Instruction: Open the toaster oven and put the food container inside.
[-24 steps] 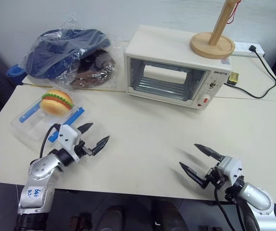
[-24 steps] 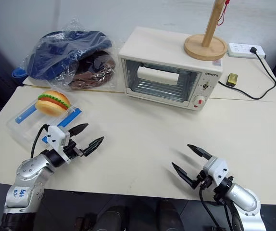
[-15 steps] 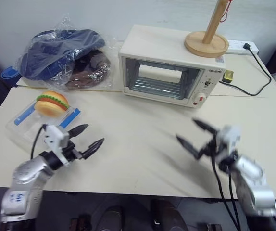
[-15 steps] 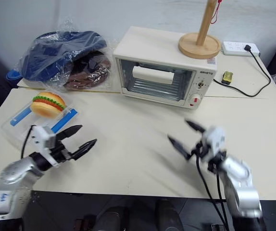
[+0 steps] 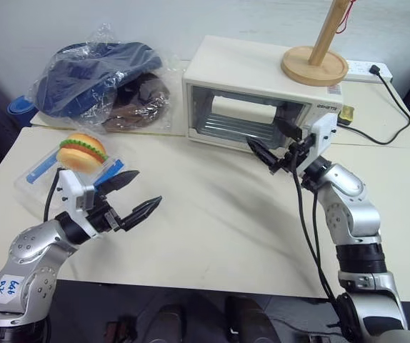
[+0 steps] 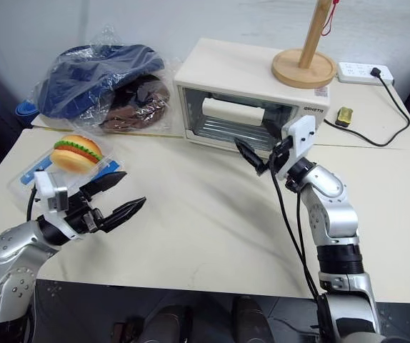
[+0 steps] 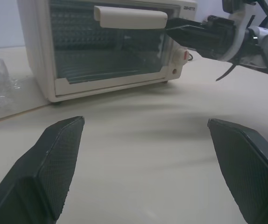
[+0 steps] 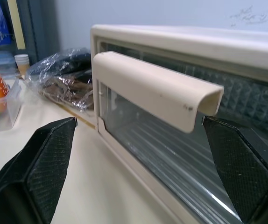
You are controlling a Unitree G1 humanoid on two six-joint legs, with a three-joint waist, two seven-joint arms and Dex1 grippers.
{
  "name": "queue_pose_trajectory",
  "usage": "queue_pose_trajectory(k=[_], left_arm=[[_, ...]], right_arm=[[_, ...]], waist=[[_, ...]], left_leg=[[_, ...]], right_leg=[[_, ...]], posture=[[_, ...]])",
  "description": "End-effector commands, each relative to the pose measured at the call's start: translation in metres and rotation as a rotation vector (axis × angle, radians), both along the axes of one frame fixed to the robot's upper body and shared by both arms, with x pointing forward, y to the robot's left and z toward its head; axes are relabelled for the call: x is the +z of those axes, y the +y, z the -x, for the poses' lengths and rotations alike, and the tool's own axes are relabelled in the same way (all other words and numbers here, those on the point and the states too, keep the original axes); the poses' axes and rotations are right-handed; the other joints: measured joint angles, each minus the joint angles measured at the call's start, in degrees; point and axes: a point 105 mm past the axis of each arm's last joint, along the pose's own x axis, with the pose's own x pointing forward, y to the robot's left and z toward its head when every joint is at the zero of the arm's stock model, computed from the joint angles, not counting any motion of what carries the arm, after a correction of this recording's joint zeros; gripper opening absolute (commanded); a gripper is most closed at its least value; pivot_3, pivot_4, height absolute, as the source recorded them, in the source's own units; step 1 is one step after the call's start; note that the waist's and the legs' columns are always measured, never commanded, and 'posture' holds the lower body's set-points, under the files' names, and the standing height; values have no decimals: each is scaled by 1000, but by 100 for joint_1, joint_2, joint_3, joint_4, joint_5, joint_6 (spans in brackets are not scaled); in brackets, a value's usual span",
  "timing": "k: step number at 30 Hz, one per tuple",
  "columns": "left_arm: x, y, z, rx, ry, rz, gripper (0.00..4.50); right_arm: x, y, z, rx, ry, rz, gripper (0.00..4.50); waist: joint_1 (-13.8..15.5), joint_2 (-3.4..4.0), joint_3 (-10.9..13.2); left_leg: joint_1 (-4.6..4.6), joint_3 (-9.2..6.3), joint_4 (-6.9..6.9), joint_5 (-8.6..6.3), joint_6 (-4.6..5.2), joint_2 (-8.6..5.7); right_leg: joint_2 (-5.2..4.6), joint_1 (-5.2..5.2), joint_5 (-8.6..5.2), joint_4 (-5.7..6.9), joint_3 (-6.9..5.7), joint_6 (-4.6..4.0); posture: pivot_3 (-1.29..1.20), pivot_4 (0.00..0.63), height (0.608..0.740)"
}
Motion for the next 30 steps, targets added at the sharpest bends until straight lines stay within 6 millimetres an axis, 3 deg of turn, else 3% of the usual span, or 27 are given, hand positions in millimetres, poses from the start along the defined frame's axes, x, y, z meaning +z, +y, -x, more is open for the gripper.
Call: queue_pose_trajectory(k=[1,5,8,12,18,23,28,30], left_arm=[[11,-5,4,-22,-34,30,4500],[18,-3,-6,-17,-43,49,4500],[29,0,-25,3,-61,70,4500],[41,2,-57,47,-113,38,3607],[63,-23,-117,51,-184,2,1692],[67,-41,-146,71,-220,-15,85],[41,-59,-145,-40,-176,-125,17],[26,-66,-135,-123,-150,-182,17]], right_arm=[[15,14,14,92,-104,30,4470],[-1,25,40,236,-116,124,4470],[-22,26,59,295,-131,252,4470],[-33,22,67,296,-135,295,4500],[-46,18,72,281,-136,335,4500],[-50,15,73,253,-133,345,4500],[-55,7,78,209,-116,349,4500],[-62,-11,86,158,-78,353,4500]], waist=[[5,0,0],[10,0,0],[25,0,0],[-29,0,0],[10,-1,0],[-2,-1,1],[14,-2,1],[49,-1,1]], left_leg=[[0,0,1,0,0,0],[-1,0,0,0,1,0],[-1,1,0,0,1,0],[3,13,2,0,1,2],[4,29,7,2,-4,3],[2,59,8,0,-1,3],[2,67,9,-1,-1,10],[-1,66,11,-1,-1,9]], right_leg=[[0,1,0,0,0,0],[0,0,0,0,0,0],[2,0,0,0,0,0],[13,-2,0,6,3,0],[24,-9,1,40,-13,2],[39,-22,3,41,-2,9],[41,-28,4,49,7,10],[42,-29,4,49,6,10]], posture=[[0,150,740],[0,150,740],[0,150,740],[0,150,740],[0,150,740],[0,150,740],[0,150,740],[0,150,740]])
